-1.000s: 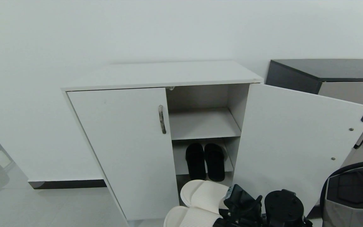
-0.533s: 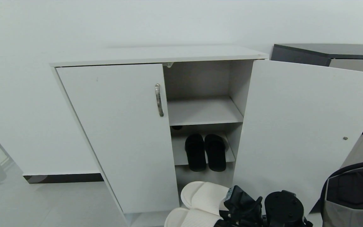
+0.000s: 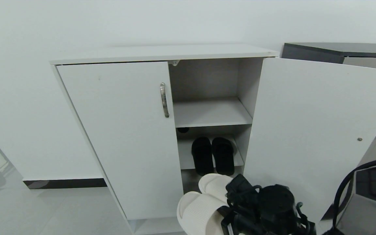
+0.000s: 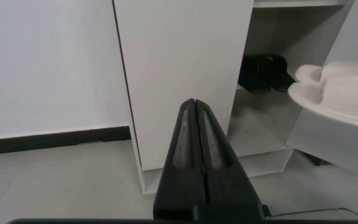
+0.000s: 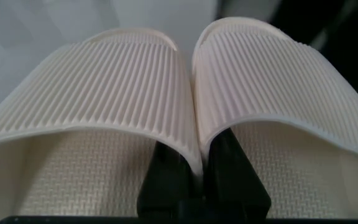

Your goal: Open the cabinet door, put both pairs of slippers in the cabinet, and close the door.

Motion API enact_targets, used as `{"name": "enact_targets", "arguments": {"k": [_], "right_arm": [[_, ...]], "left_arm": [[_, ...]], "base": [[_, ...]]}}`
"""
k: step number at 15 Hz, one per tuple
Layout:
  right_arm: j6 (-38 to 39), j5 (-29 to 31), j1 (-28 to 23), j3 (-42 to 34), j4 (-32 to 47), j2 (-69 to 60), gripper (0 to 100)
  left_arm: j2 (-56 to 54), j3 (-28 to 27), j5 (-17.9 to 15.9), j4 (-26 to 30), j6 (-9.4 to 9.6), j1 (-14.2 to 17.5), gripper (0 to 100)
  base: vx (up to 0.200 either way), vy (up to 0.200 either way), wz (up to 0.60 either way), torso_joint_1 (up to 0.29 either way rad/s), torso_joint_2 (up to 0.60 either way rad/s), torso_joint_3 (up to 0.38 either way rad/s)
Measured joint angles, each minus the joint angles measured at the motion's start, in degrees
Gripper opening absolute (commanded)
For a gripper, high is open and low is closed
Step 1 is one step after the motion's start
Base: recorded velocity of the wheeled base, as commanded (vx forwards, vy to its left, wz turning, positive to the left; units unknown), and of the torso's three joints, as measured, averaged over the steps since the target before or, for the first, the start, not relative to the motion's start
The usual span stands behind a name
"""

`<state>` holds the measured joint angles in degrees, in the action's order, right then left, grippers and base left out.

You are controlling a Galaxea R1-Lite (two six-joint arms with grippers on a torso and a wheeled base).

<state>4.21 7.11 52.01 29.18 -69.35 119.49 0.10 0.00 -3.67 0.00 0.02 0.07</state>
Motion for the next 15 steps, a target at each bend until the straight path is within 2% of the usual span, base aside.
{"name": "enact_targets", "arguments": {"k": [2, 4, 5, 6, 7, 8, 10, 12, 15], "right_arm": [[7.03, 5.47, 0.50, 10.72, 22.97, -4.00, 0], [17.60, 12.63, 1.71, 25.88, 44.81, -8.00, 0], [22.06, 18.68, 2.32, 33.44, 53.65, -9.40, 0], [25.71, 27.12, 3.01, 40.28, 60.60, -10.48, 0], [26.26, 32.09, 3.67, 44.91, 63.12, -11.09, 0], [24.26, 35.91, 4.36, 47.43, 61.15, -11.17, 0], [16.48, 41.31, 5.24, 47.58, 48.82, -9.30, 0], [10.96, 43.72, 4.58, 46.45, 42.16, -6.16, 0], [9.53, 44.84, 3.21, 46.01, 41.47, -3.47, 0]], "left_arm": [[0.00, 0.00, 0.00, 0.00, 0.05, 0.00, 0], [0.00, 0.00, -0.02, 0.00, 0.05, 0.00, 0], [0.00, 0.00, -0.02, 0.00, 0.07, 0.00, 0], [0.00, 0.00, -0.05, 0.00, 0.07, 0.00, 0], [0.00, 0.00, -0.07, 0.00, 0.07, -0.02, 0], [0.00, 0.00, -0.10, 0.00, 0.07, -0.05, 0], [0.00, 0.00, -0.10, 0.00, 0.13, 0.00, 0], [0.00, 0.00, -0.12, 0.00, 0.20, 0.00, 0], [0.00, 0.00, -0.10, 0.00, 0.27, 0.00, 0]], "base": [[0.000, 0.000, 0.00, 0.000, 0.00, 0.000], [0.000, 0.000, 0.00, 0.000, 0.00, 0.000], [0.000, 0.000, 0.00, 0.000, 0.00, 0.000], [0.000, 0.000, 0.00, 0.000, 0.00, 0.000], [0.000, 0.000, 0.00, 0.000, 0.00, 0.000], [0.000, 0.000, 0.00, 0.000, 0.00, 0.000], [0.000, 0.000, 0.00, 0.000, 0.00, 0.000], [0.000, 0.000, 0.00, 0.000, 0.00, 0.000], [0.000, 0.000, 0.00, 0.000, 0.00, 0.000]]}}
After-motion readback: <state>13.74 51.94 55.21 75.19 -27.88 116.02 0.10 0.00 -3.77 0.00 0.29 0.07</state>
